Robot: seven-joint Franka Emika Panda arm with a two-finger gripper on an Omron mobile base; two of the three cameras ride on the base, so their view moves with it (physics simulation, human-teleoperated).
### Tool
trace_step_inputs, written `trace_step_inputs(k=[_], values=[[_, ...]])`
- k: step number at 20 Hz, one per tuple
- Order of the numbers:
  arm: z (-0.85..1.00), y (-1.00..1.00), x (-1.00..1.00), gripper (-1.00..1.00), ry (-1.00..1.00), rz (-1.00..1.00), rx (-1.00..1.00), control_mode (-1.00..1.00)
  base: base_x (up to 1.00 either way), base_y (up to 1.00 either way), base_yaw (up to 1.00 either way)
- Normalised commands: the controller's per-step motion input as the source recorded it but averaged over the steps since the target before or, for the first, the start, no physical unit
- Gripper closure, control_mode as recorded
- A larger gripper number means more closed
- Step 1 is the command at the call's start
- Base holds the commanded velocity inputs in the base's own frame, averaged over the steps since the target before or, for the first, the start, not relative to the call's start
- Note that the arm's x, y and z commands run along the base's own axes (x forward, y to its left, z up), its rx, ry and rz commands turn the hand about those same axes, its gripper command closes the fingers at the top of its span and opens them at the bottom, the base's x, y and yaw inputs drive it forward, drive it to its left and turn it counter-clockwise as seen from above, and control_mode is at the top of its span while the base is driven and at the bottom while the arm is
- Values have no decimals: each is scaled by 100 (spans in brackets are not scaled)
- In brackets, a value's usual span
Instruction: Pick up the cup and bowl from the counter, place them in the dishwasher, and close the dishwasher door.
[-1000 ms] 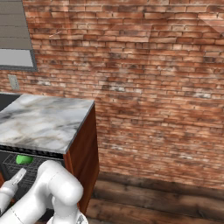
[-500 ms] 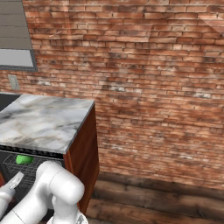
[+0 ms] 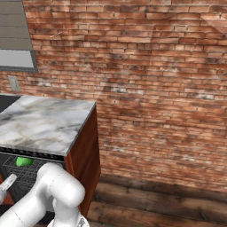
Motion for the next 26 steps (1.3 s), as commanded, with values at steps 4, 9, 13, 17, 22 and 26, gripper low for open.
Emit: trace_step_inputs(k=[4, 9, 13, 17, 22, 26], values=[[0, 23, -28, -100, 1, -3, 0, -100, 0, 0, 0], [-5, 20, -20, -100, 0, -6, 0, -100, 0, 0, 0], [-14, 19, -12, -100, 0, -9, -2, -100, 0, 0, 0], [-21, 31, -21, -100, 0, -11, -6, -100, 0, 0, 0], [0, 36, -40, -100, 0, -12, -2, -100, 0, 0, 0], [1, 38, -47, -100, 0, -10, 0, -100, 0, 0, 0]])
